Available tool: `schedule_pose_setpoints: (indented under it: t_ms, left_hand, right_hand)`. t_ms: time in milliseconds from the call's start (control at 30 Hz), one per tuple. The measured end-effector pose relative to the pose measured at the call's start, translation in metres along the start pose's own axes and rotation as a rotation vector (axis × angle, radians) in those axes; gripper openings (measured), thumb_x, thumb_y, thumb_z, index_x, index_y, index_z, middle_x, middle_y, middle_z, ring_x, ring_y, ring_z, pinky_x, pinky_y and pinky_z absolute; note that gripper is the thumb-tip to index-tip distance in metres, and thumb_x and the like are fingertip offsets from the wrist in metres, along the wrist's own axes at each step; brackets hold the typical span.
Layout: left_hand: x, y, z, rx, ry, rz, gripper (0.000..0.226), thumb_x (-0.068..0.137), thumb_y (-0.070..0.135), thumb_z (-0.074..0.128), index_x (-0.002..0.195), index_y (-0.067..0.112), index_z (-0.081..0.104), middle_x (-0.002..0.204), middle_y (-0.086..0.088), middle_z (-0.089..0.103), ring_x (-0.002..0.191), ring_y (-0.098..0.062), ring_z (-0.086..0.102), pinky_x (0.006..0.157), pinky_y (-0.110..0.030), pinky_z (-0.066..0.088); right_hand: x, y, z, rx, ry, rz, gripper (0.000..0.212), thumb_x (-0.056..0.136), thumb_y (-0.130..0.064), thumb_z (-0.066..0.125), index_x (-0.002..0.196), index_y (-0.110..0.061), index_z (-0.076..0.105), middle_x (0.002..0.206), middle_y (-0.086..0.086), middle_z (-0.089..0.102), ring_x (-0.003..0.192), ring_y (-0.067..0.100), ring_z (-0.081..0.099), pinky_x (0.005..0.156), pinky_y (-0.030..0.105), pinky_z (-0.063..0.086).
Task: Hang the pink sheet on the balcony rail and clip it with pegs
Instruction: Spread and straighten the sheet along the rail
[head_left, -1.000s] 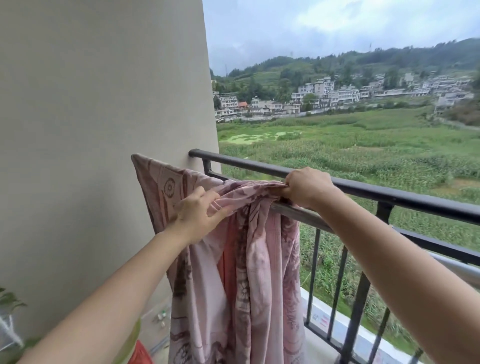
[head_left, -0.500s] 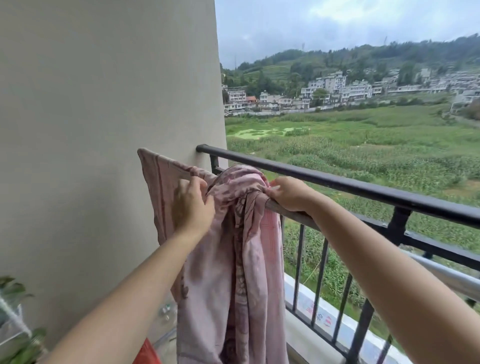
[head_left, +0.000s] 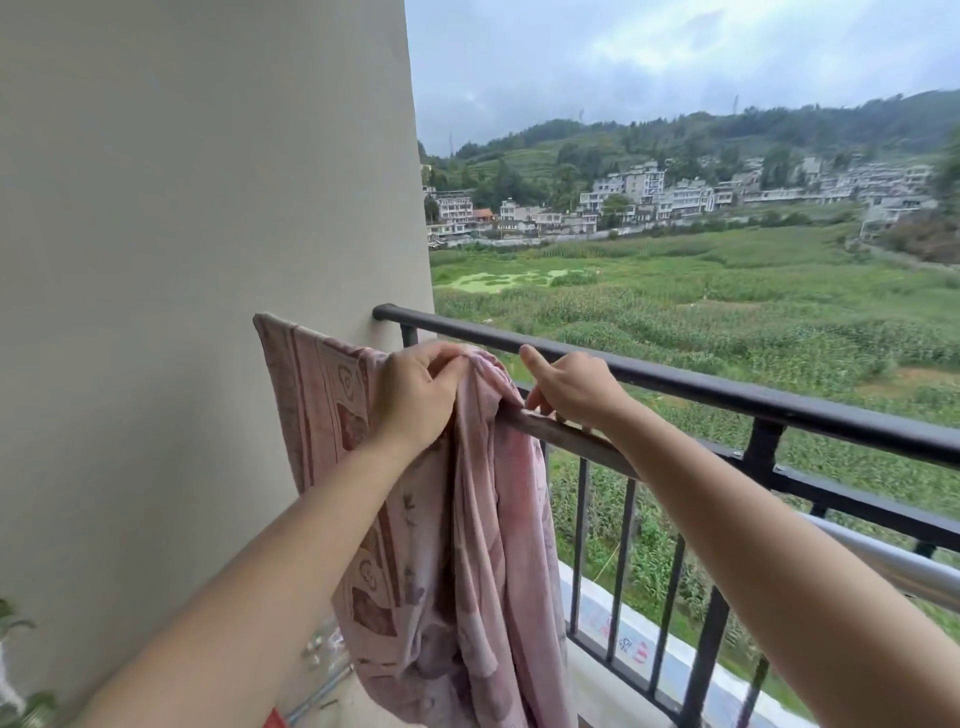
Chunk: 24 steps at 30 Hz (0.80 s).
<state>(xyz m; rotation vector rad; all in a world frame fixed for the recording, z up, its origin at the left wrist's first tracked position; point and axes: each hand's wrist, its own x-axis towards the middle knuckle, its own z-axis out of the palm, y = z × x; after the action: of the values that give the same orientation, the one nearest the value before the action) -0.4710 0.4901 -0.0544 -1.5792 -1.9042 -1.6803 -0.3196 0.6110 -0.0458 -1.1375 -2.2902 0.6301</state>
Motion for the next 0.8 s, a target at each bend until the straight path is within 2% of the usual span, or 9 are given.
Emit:
schedule_pose_setpoints:
  t_ms: [67, 133, 233, 300, 400, 467, 533, 633, 800]
  left_hand:
    - [0.016, 0.023, 0.001, -0.103, -0.089, 0.079, 0.016, 0.089, 0.012, 0.068, 0.084, 0.025, 0.076, 0.078, 0.014, 0.074, 0.077, -0.004, 0.07, 0.077, -0.025, 0.055]
    - [0.02, 0.037, 0.008, -0.197, -0.253, 0.128, 0.017, 0.089, 0.01, 0.069, 0.082, 0.025, 0.075, 0.08, 0.01, 0.075, 0.081, -0.009, 0.071, 0.081, -0.028, 0.056]
    - [0.019, 0.028, 0.018, -0.313, -0.274, -0.031, 0.016, 0.093, 0.031, 0.066, 0.092, 0.018, 0.075, 0.083, 0.001, 0.073, 0.077, -0.016, 0.067, 0.076, -0.025, 0.054]
    - [0.026, -0.001, 0.025, -0.183, -0.077, -0.179, 0.043, 0.091, 0.053, 0.055, 0.102, 0.016, 0.072, 0.087, -0.001, 0.068, 0.082, -0.017, 0.063, 0.076, -0.028, 0.052]
    - [0.035, -0.052, 0.034, 0.219, -0.238, -0.302, 0.078, 0.074, 0.078, 0.03, 0.113, 0.021, 0.067, 0.115, -0.005, 0.067, 0.113, -0.027, 0.059, 0.101, -0.047, 0.045]
    - [0.033, -0.076, 0.041, 0.389, -0.383, -0.292, 0.075, 0.082, 0.08, 0.02, 0.111, 0.028, 0.066, 0.124, 0.0, 0.063, 0.125, -0.026, 0.051, 0.106, -0.055, 0.036]
    - [0.031, -0.08, 0.041, 0.39, -0.347, -0.252, 0.061, 0.097, 0.065, 0.022, 0.12, 0.027, 0.064, 0.135, 0.002, 0.057, 0.134, -0.023, 0.042, 0.109, -0.056, 0.027]
    - [0.04, -0.09, 0.045, 0.304, -0.254, -0.138, 0.052, 0.103, 0.045, 0.037, 0.098, 0.006, 0.07, 0.113, -0.012, 0.068, 0.115, -0.03, 0.055, 0.09, -0.032, 0.033]
    - [0.058, -0.116, 0.046, 0.067, -0.222, -0.234, 0.049, 0.081, 0.053, 0.051, 0.061, 0.009, 0.06, 0.067, -0.01, 0.064, 0.077, -0.027, 0.06, 0.076, -0.036, 0.047]
  right_hand:
    - [-0.004, -0.009, -0.013, 0.264, -0.231, 0.142, 0.088, 0.091, -0.078, 0.025, 0.076, -0.009, 0.077, 0.071, 0.001, 0.075, 0.052, 0.012, 0.061, 0.052, 0.025, 0.043]
    - [-0.005, -0.01, -0.02, 0.415, -0.351, 0.166, 0.071, 0.091, -0.072, 0.036, 0.08, -0.011, 0.071, 0.071, 0.002, 0.07, 0.055, 0.012, 0.06, 0.053, 0.025, 0.04]
    - [-0.009, 0.004, -0.022, 0.594, -0.239, 0.243, 0.02, 0.093, -0.014, 0.051, 0.081, -0.007, 0.066, 0.076, 0.01, 0.063, 0.062, 0.019, 0.061, 0.062, 0.032, 0.054]
    - [-0.016, 0.015, -0.023, 0.7, -0.137, 0.328, 0.024, 0.09, 0.002, 0.043, 0.077, -0.005, 0.062, 0.071, 0.011, 0.06, 0.056, 0.02, 0.06, 0.057, 0.031, 0.057]
    - [-0.027, 0.024, -0.031, 0.742, -0.005, 0.395, 0.026, 0.098, -0.004, 0.038, 0.083, -0.005, 0.059, 0.067, 0.01, 0.053, 0.052, 0.019, 0.052, 0.048, 0.027, 0.043]
    - [-0.03, 0.027, -0.037, 0.704, 0.053, 0.396, 0.028, 0.101, -0.013, 0.039, 0.091, -0.004, 0.063, 0.067, 0.008, 0.058, 0.053, 0.019, 0.054, 0.052, 0.028, 0.043]
    - [-0.036, 0.027, -0.044, 0.724, 0.035, 0.358, 0.035, 0.101, -0.026, 0.048, 0.093, 0.001, 0.068, 0.07, 0.014, 0.068, 0.056, 0.025, 0.064, 0.057, 0.029, 0.055]
    - [-0.046, 0.029, -0.055, 0.702, 0.007, 0.314, 0.04, 0.089, -0.037, 0.067, 0.097, 0.001, 0.075, 0.089, 0.02, 0.075, 0.076, 0.034, 0.073, 0.077, 0.049, 0.061]
    - [-0.064, 0.041, -0.065, 0.118, 0.378, 0.232, 0.022, 0.084, -0.026, 0.071, 0.087, -0.005, 0.073, 0.085, 0.009, 0.075, 0.081, 0.028, 0.071, 0.075, 0.044, 0.061]
